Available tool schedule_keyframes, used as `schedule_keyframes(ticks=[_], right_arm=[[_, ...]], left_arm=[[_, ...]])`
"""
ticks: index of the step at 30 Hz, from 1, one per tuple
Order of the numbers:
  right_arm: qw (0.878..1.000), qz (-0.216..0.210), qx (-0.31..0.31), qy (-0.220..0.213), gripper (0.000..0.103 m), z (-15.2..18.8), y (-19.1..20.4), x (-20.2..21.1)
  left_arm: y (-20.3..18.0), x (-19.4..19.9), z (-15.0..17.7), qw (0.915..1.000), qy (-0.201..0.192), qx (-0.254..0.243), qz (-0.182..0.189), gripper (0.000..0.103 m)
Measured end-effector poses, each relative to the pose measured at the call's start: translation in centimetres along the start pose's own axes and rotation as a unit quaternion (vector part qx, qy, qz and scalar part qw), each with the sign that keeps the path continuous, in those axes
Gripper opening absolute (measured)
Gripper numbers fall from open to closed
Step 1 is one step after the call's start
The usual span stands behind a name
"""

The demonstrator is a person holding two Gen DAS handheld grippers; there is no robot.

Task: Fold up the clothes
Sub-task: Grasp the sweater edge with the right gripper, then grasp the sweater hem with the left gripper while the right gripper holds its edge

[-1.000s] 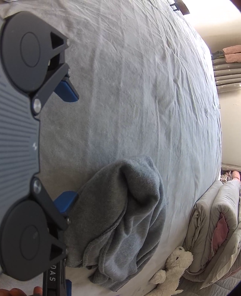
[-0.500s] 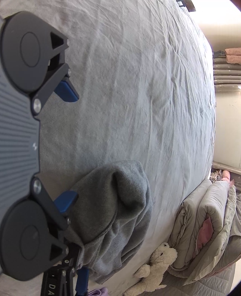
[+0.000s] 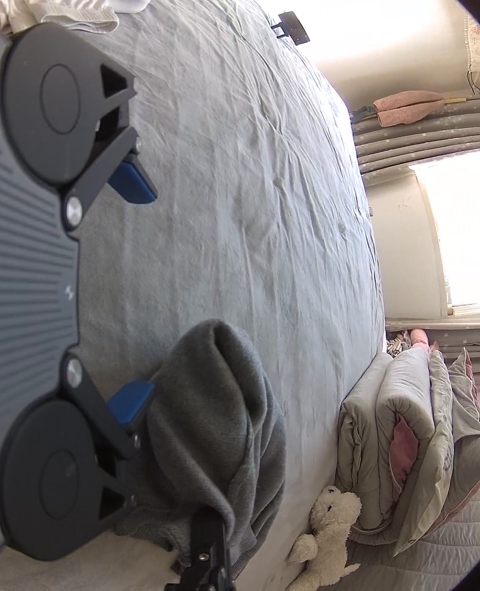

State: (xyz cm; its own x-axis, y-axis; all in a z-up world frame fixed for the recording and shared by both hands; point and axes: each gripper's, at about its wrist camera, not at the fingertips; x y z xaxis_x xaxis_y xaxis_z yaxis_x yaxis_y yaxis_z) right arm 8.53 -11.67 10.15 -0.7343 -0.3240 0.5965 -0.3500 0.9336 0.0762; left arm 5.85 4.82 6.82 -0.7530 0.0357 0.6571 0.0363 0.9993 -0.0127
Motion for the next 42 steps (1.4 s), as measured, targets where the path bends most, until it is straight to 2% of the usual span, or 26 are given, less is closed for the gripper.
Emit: schedule_keyframes(ticks=[6,10,14,17,19,21,22,24,25,27,32,34,37,39,42], right_arm=[[0.997,-0.028,-0.001,-0.069,0.016,-1.6,1.2,3.1],[0.994,-0.056,-0.026,-0.096,0.016,-2.3,1.2,4.5],[0.984,-0.129,-0.071,-0.103,0.016,-2.9,0.7,5.4],[0.974,-0.183,-0.079,-0.108,0.016,-3.1,0.6,5.9],[0.962,-0.228,-0.099,-0.109,0.016,-3.3,-0.2,6.3],[0.945,-0.285,-0.11,-0.113,0.016,-3.5,-1.0,6.7],[0.941,-0.297,-0.108,-0.119,0.019,-3.7,-1.3,7.1],[0.953,-0.257,-0.083,-0.141,0.031,-4.0,-1.5,8.3],[0.962,-0.221,-0.071,-0.143,0.041,-4.1,-1.7,8.4],[0.975,-0.172,-0.062,-0.13,0.041,-3.9,-2.2,7.8],[0.996,-0.053,-0.053,-0.04,0.045,-2.0,-3.7,3.9],[0.998,-0.009,-0.054,0.003,0.046,-1.1,-4.4,2.3],[0.995,0.031,-0.071,0.057,0.046,0.2,-5.7,0.2],[0.992,0.053,-0.078,0.081,0.046,0.7,-6.4,-0.4],[0.991,0.065,-0.076,0.092,0.049,1.0,-6.6,-0.6]], left_arm=[[-0.2,0.8,0.1,0.9998,-0.011,-0.004,0.017,0.103],[-0.5,1.5,0.3,0.9992,-0.019,-0.009,0.035,0.103],[-0.9,2.0,0.3,0.998,-0.033,-0.014,0.052,0.103],[-0.4,2.1,0.1,0.9964,-0.034,-0.006,0.077,0.103],[0.4,2.2,0.2,0.996,-0.037,0.006,0.08,0.103],[1.1,2.3,0.2,0.9956,-0.038,0.012,0.085,0.103],[1.3,2.3,0.2,0.9954,-0.036,0.015,0.088,0.103],[1.6,2.3,0.1,0.9949,-0.032,0.02,0.094,0.103],[1.8,2.3,0.1,0.9946,-0.031,0.022,0.097,0.103],[1.9,2.1,0.1,0.9939,-0.03,0.027,0.102,0.103],[1.9,2.0,0.2,0.9936,-0.028,0.027,0.106,0.103],[1.8,2.1,0.3,0.993,-0.029,0.025,0.112,0.103],[1.3,1.8,0.5,0.9918,-0.018,0.014,0.126,0.103],[0.9,1.6,0.8,0.9921,-0.011,0.003,0.125,0.103],[-0.2,1.6,1.2,0.9937,-0.014,-0.03,0.107,0.103]])
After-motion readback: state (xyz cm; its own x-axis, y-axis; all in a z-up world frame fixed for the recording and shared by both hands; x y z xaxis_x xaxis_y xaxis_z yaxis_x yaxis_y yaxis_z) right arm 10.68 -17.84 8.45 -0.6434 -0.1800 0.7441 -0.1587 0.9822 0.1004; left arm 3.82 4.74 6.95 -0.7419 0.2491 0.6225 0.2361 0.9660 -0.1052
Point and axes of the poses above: each gripper's, at about its wrist camera, not at the fingertips, and x roughly against the way its jaws point, y to its left, z to its underside, and after that the axes turned 10 degrees about z, right-handed
